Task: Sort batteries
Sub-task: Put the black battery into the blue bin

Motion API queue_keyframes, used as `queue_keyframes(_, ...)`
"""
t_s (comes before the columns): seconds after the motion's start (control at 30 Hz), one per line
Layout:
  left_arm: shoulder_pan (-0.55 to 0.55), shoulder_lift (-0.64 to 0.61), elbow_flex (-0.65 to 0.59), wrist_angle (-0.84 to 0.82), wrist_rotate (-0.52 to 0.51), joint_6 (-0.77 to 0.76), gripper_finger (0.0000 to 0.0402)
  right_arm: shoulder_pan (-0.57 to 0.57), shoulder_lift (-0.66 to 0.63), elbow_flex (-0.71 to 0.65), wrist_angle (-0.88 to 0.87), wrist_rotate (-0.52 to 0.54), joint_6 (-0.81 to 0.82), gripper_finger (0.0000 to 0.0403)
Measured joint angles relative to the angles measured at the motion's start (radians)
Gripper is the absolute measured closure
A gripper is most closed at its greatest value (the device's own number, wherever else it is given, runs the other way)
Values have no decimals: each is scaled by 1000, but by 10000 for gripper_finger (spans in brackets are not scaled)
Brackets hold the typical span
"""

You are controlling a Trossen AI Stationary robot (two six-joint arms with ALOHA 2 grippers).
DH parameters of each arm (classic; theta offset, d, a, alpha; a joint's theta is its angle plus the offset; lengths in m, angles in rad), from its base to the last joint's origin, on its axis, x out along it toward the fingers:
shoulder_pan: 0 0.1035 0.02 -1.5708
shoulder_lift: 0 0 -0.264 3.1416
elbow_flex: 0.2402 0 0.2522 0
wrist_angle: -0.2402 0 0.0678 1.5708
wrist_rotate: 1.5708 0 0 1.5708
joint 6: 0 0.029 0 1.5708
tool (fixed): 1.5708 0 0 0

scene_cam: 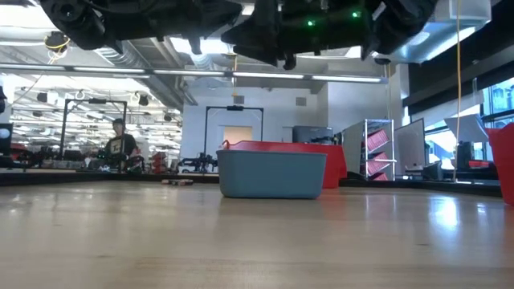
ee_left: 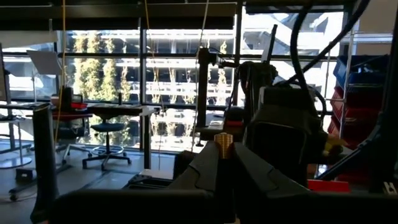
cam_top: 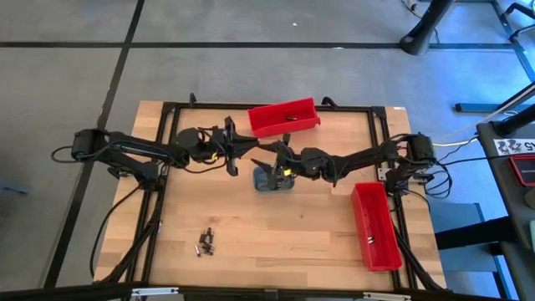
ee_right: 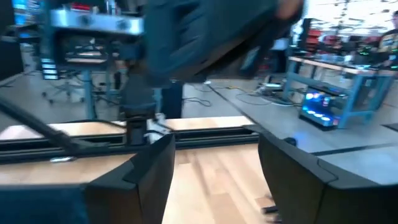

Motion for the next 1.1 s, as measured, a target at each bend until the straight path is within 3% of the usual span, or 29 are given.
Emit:
queue_keyframes(0.23,-28,0,0,-2,1,10,382,3,-51,14,-50,88,-30,169)
queue_keyframes(0.5,-53,0,0,0,1,35,385,3,-68,40,-49,-49,-54,177)
queue_keyframes(0.67,-62,-2,0,1,2,37,381,3,-68,55,-63,-128,-54,232)
queue_keyframes(0.93,-68,-2,0,-15,8,53,378,3,-68,58,-106,-127,-71,376)
queue_keyframes(1.1,-61,-3,1,-87,-5,52,351,4,-108,58,-236,-7,-85,375)
